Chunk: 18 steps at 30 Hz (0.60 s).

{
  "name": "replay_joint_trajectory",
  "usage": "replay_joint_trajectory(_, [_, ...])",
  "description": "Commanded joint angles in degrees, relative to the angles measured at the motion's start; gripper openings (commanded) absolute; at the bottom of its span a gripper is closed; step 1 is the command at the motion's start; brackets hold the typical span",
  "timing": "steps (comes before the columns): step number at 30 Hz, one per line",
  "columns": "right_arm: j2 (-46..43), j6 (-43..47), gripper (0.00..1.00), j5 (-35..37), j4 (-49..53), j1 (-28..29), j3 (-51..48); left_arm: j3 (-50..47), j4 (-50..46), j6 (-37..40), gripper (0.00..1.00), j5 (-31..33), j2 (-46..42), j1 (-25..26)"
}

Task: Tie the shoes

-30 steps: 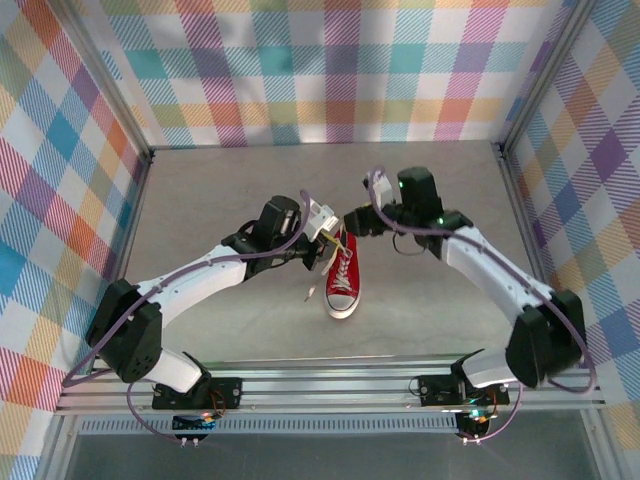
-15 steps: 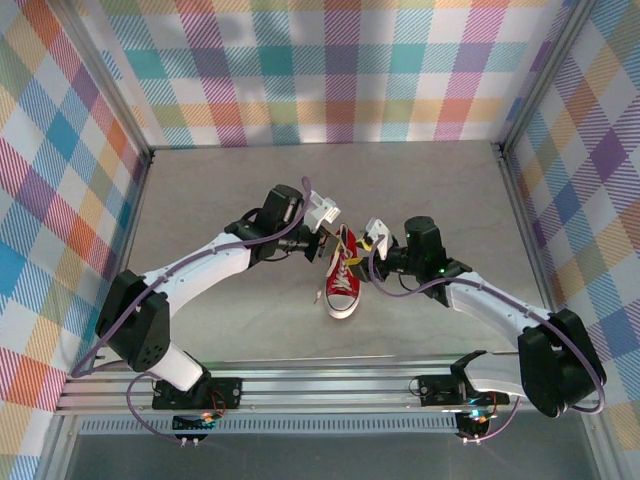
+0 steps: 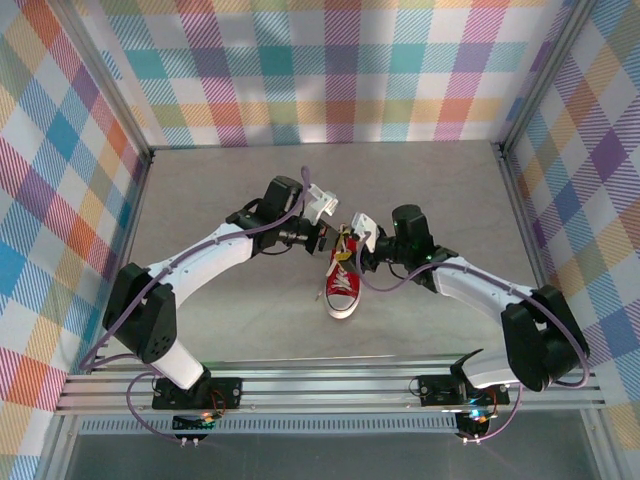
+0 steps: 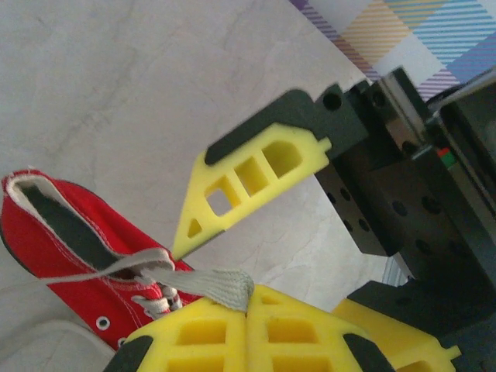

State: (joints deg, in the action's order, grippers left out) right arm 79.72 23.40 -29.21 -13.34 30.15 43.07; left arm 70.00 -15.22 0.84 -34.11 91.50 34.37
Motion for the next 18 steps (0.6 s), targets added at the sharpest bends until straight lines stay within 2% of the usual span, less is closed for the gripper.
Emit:
replay_joint_trajectory(1, [1.43,1.64,0.63,-0.98,-1.44,0.85,2.45,2.14,-2.21,-0.48,0.00,-2.31,0.52,-0.58])
replay_joint_trajectory(5, [2.32,1.58,0.60,-0.51,-2.31,0.96,2.52,2.48,-2.82,-0.26,0.00,-2.70,0.69,-0.69])
replay_joint_trajectory(7, [2.59,1.64,0.54,-0.94,-2.08,0.96,2.83,2.64,-3.27,-0.05,0.00,-2.89,0.69,-0.80])
replay_joint_trajectory(8, [2.69,1.56,0.49,-1.14,-1.93,0.96,2.96,2.69,-3.29,-0.04,0.00,-2.87,0.69,-0.88])
replay_joint_trajectory(13, [2.13,-0.54,0.08,0.07,-2.66,1.18,2.58,2.60,-3.24,-0.44,0.00,-1.52,0.51,-1.23])
replay_joint_trajectory(14, [1.88,-1.23,0.03,0.73,-2.65,1.21,2.44,2.47,-3.17,-0.58,0.06,-0.82,0.36,-1.30])
replay_joint_trajectory(15, [1.60,-1.50,0.00,1.22,-2.79,1.23,2.30,2.35,-3.03,-0.86,0.17,0.36,0.11,-1.39])
replay_joint_trajectory(16, [1.42,-1.60,0.00,1.42,-2.69,1.23,2.16,2.12,-2.78,-1.34,0.26,1.58,-0.17,-1.53])
replay_joint_trajectory(18, [1.45,-1.39,0.00,1.33,-1.88,1.23,2.24,1.66,-2.10,-2.65,0.37,4.65,-0.91,-1.97])
